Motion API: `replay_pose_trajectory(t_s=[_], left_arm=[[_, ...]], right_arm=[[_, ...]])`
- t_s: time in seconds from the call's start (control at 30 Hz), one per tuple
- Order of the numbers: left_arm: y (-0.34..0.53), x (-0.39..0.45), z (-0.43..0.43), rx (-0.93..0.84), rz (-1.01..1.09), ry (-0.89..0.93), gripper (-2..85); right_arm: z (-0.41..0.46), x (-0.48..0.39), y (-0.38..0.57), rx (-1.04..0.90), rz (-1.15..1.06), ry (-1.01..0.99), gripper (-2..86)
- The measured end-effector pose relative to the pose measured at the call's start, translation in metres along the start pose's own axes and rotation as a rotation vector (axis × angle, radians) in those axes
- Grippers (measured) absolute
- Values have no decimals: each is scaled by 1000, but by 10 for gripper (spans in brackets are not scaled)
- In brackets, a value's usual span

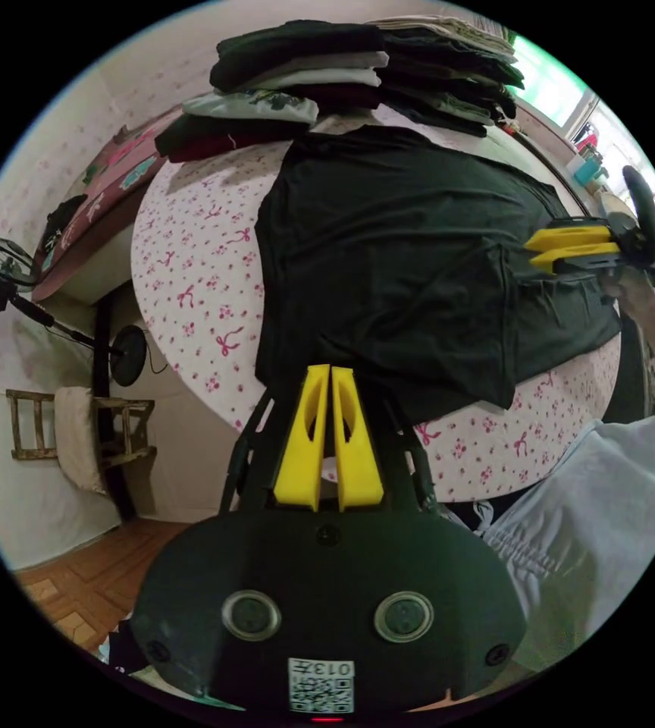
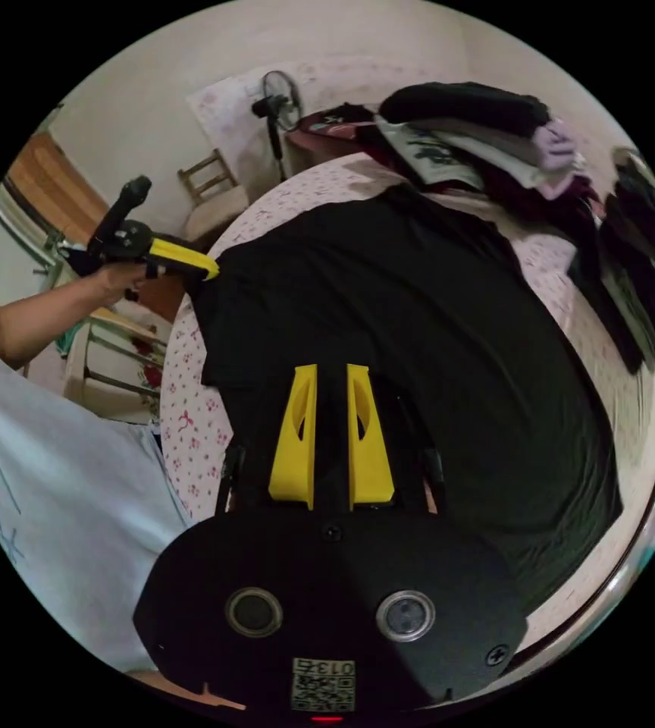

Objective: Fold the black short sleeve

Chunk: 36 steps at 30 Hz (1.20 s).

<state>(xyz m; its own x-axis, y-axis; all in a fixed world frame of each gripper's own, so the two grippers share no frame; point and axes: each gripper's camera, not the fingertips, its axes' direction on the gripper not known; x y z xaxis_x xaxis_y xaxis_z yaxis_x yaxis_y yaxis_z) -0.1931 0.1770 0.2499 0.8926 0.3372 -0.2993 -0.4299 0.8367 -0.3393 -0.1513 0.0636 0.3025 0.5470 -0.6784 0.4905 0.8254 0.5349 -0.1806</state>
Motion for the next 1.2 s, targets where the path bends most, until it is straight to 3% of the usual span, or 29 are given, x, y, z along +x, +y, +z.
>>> replay_pose_trajectory(t_s=[0.2,0.43,0.73,0.93,1.0,1.2], left_arm=[[5,-17,-3,16,-1,30,-2],[24,-23,-2,36,6,-14,-3],[40,-36,5,48,-62,9,-2],[59,-48,-18,111,-193,-5,-1],[57,-41,-25,145,-168,25,0],[6,39,-19,156,166,65,20]], right_arm=[[54,-16,-51,-128,-91,52,62],[54,-17,-66,-85,-28,91,13],[44,1,-56,17,223,40,24],[8,11,-6,52,327,133,30],[3,7,19,8,311,143,33],[-4,3,65,-65,299,167,49]])
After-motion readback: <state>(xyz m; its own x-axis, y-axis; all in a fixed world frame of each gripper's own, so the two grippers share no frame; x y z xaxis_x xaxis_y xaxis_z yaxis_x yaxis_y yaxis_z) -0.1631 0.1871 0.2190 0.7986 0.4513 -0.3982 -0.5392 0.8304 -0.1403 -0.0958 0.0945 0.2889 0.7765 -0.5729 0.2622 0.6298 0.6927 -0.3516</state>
